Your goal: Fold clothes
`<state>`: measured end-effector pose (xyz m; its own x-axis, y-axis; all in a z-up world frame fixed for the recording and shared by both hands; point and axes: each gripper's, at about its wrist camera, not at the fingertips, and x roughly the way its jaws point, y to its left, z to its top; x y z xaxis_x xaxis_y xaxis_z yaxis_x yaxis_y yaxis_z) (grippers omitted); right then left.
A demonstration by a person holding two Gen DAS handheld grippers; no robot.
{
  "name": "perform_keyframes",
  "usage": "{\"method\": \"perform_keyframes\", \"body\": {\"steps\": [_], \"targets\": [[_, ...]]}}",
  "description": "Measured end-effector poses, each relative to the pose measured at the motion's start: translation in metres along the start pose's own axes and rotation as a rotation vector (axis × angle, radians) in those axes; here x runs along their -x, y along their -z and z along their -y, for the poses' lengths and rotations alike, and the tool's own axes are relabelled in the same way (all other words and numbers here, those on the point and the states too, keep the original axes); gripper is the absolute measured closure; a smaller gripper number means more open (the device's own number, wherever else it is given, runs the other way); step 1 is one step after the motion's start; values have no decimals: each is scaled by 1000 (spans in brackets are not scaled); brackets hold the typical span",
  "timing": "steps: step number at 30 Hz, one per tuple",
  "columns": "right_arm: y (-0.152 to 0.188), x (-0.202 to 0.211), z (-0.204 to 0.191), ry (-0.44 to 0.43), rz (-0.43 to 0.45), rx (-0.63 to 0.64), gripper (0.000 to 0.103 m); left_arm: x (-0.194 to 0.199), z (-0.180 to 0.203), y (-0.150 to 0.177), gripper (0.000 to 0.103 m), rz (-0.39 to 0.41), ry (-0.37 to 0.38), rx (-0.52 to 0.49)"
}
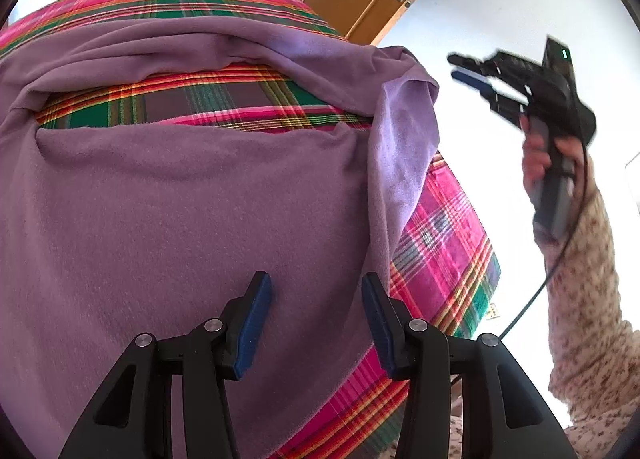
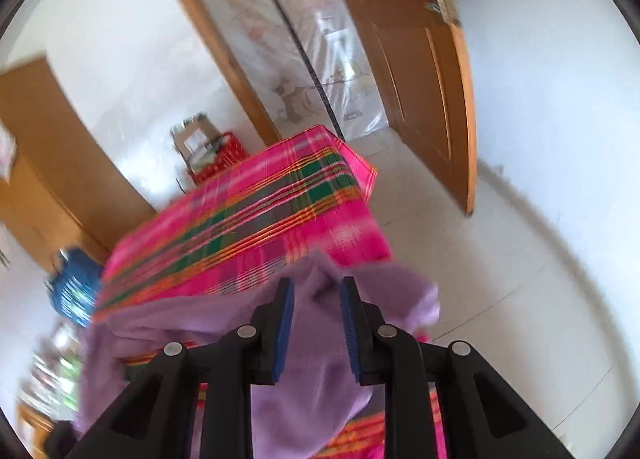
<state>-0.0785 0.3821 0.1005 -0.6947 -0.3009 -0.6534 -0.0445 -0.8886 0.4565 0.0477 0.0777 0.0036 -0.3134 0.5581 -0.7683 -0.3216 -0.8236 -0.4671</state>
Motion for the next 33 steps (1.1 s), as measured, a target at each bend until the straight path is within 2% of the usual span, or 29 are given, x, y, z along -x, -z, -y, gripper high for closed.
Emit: {"method": "perform_keyframes", "body": {"steps": [4, 6, 13, 16, 21, 22, 23, 24, 26, 27, 33], "targets": [[19, -8, 19, -80, -64, -93, 77, 1, 1, 1, 54, 1, -3, 2], [22, -18, 29, -108, -88, -145, 73, 0, 1, 2, 54, 3, -2, 5], [24, -47, 56, -224, -77, -387, 67, -4, 3, 1, 52, 1, 1, 11], [28, -54, 62, -231, -87, -439, 63, -5, 5, 0, 51, 1, -2, 6], [27, -60, 69, -213, -75, -473, 63, -7, 9, -1, 51, 0, -16, -3], [27, -59, 70, -212, -68, -481, 65, -7, 10, 0, 51, 0, -21, -5], [26, -59, 71, -216, -62, -487, 73, -7, 11, 0, 51, 1, -27, -9], [25, -58, 71, -216, -59, -488, 87, -8, 12, 0, 51, 1, -33, -13], [26, -52, 69, -201, -46, -478, 97, -9, 15, 1, 51, 2, -45, -20], [27, -47, 69, -196, -35, -469, 100, -9, 16, 1, 51, 1, -48, -22], [28, -11, 73, -154, 34, -439, 100, -11, 30, 6, 51, -4, -79, -67]]}}
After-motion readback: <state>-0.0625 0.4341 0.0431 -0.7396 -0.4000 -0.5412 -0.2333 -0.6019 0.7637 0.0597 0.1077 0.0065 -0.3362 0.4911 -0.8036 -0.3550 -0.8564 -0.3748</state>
